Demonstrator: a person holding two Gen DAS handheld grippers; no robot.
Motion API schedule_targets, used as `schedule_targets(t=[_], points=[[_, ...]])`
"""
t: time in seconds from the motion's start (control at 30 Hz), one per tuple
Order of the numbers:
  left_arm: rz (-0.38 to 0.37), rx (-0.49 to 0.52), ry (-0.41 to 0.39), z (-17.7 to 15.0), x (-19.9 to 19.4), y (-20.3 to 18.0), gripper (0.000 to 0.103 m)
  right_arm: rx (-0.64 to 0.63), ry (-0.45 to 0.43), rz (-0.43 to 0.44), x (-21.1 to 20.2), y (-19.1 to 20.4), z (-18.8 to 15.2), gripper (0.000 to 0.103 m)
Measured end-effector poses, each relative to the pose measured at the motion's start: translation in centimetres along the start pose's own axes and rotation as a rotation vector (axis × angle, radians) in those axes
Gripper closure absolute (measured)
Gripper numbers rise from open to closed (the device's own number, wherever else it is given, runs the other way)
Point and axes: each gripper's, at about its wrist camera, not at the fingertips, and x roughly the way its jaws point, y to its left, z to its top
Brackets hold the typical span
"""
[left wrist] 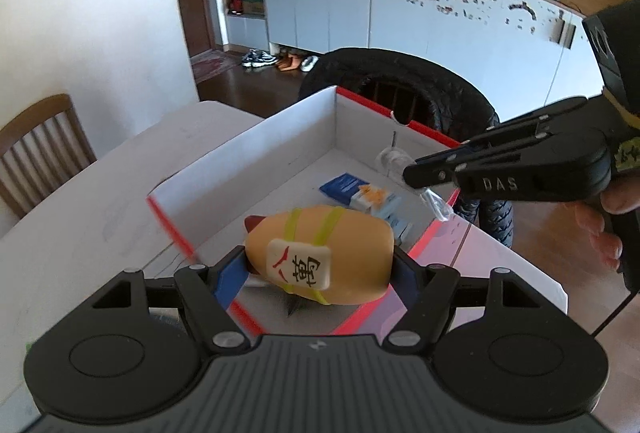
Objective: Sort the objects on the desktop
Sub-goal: 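Carry the yellow snack and white cable with both grippers over the red box, then open the left gripper to drop the yellow snack while the right releases the cable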
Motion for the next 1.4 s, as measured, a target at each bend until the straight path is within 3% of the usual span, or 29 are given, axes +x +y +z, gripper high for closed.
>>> schedule_targets(t=[0.3,0.77,1.13,1.27,1.4], points=[[-0.031,0.051,0.076,2.7,5.4,-1.0,0.029,0.080,0.037,-0.038,3.4,-4.0,0.9,0.103],[-0.065,0.066,0.237,2.7,12.2,-0.9,0.029,0.073,0.126,-0.013,6.2,-4.3,-0.4,0.100],[-0.070,0.077,0.239,3.2,13.5,-1.3,0.027,0.081,0.142,-0.010,6.7,-4.7,-0.9,0.096],[-0.075,0.061,0.214,3.0,13.1,-1.4,0.018,0.078,0.138,-0.014,6.6,-4.6,-0.9,0.093],[-0.064,0.048,0.200,2.7,12.7,-1.3,0.018,0.076,0.135,-0.023,6.4,-4.6,-0.9,0.092]])
